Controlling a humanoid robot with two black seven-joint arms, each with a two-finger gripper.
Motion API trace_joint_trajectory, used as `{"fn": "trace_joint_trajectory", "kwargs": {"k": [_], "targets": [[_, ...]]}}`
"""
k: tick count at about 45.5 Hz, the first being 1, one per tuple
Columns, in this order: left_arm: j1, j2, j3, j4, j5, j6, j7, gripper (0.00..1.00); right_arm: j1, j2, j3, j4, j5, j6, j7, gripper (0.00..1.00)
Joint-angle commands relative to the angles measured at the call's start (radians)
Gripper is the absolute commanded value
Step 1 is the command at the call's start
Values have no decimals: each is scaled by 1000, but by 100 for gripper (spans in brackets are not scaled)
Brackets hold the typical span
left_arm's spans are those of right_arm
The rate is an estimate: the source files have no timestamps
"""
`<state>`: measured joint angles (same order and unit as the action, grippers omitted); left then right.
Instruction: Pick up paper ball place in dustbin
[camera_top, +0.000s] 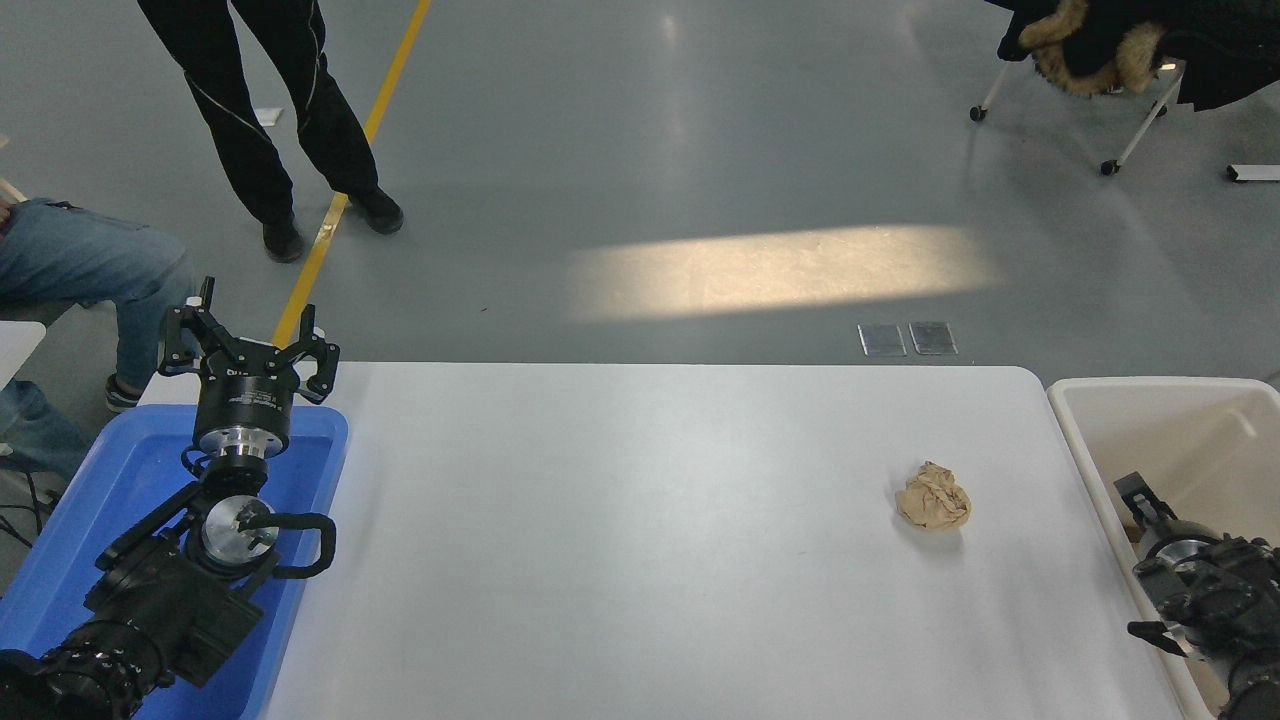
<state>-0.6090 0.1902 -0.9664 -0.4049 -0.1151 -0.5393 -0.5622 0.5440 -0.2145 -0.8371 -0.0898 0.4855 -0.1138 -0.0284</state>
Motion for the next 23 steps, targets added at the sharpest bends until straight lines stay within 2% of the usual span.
{"fn": "trace_joint_trajectory", "kwargs": {"k": [1,23], "targets": [[-2,-2,2,0,2,1,2,99,-16,-3,9,-11,-10,-14,-1,98],[0,0,0,0,-2,-2,1,99,17,-13,7,-11,-7,25,4,100]]}}
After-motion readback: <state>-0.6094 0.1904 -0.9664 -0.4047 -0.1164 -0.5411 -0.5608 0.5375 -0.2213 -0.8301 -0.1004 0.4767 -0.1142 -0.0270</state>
